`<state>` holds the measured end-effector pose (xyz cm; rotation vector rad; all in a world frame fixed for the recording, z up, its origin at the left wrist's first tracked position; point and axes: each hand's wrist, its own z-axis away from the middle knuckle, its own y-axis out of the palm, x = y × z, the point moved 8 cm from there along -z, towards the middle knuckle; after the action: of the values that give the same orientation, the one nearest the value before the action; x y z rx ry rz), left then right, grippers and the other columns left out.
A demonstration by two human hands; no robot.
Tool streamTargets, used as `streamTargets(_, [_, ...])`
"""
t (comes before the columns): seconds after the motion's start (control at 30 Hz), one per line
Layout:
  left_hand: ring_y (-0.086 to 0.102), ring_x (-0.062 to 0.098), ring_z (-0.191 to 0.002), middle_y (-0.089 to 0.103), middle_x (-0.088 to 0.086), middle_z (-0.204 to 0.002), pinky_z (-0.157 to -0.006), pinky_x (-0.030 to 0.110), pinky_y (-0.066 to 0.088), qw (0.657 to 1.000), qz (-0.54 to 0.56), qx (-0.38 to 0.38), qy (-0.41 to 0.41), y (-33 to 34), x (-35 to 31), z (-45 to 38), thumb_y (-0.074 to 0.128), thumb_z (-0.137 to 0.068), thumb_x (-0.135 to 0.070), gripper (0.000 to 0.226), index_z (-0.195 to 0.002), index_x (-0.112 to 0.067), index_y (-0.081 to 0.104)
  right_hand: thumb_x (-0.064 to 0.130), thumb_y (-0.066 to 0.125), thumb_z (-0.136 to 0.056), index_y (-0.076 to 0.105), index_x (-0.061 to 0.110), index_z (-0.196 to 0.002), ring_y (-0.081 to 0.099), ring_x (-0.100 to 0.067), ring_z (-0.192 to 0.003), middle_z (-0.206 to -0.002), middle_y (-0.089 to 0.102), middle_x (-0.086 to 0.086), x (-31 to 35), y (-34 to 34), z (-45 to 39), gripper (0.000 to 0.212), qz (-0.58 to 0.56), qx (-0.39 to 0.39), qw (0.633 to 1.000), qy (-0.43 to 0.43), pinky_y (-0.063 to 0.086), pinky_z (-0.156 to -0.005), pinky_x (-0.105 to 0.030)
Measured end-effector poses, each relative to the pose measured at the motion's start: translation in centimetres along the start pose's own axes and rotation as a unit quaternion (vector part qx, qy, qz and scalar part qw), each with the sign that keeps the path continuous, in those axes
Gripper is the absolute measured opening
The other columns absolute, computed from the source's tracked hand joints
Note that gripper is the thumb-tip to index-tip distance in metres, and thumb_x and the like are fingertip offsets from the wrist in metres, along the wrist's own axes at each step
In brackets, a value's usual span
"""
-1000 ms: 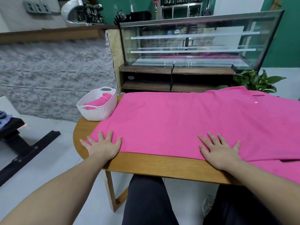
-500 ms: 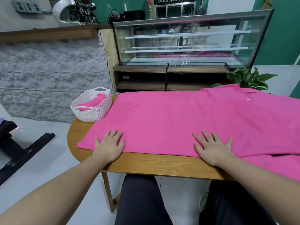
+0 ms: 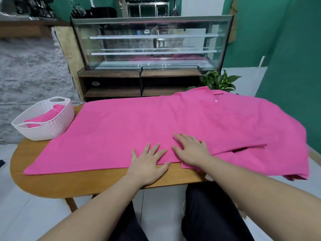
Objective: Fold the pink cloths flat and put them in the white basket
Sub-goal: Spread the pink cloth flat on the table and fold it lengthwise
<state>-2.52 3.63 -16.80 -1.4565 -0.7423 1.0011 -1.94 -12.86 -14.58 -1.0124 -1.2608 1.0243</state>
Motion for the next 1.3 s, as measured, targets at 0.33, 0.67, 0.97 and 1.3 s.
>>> streamTargets(0.33, [0.000,0.011,-0.152,0.010,-0.022,-0.163,-0.116,0.067,-0.001,1.000,0.010,0.001,0.022,0.3,-2.2,-1.1,0.029,-0.099,-0.058,0.053,-0.151,-0.050,0.021,0.067,0.009,-0.097,0.011,0.052,-0.152,-0.009,-0.018,-0.152,-0.164,-0.003,0.017,-14.8,-1.7,3.9,0.057,-0.035,0.038,0.980,0.191,-0.007,-0.111,-0.069])
streamTargets(0.67, [0.019,0.002,-0.148,0.031,-0.020,-0.157,-0.123,0.043,0.008,0.993,0.091,-0.076,0.015,-0.6,-1.5,-0.1,0.031,-0.106,-0.032,0.044,-0.148,-0.042,0.036,0.052,0.039,-0.095,0.036,0.035,-0.148,0.027,-0.023,-0.145,-0.155,0.037,0.004,-18.3,-5.4,7.8,0.056,-0.048,-0.198,0.967,0.151,0.018,-0.117,-0.059])
streamTargets(0.97, [0.025,0.004,-0.146,0.037,-0.019,-0.154,-0.123,0.041,0.013,0.992,0.084,-0.094,0.014,-0.7,-1.6,-0.1,0.033,-0.105,-0.030,0.042,-0.145,-0.041,0.041,0.025,0.052,-0.090,0.059,0.017,-0.103,0.058,-0.022,-0.079,-0.101,0.067,-0.006,-27.0,-7.8,10.4,0.017,-0.449,-0.278,0.778,0.342,0.041,-0.065,-0.031])
streamTargets(1.3, [0.029,0.006,-0.145,0.041,-0.015,-0.153,-0.122,0.042,0.016,0.991,0.082,-0.102,0.020,-0.6,-1.8,-0.1,0.035,-0.105,-0.026,0.043,-0.145,-0.038,0.044,0.025,0.061,-0.092,0.065,0.029,-0.097,0.049,-0.012,-0.063,-0.082,0.065,0.005,-25.9,-8.0,10.9,0.008,-0.469,-0.122,0.827,0.287,0.034,-0.053,-0.023])
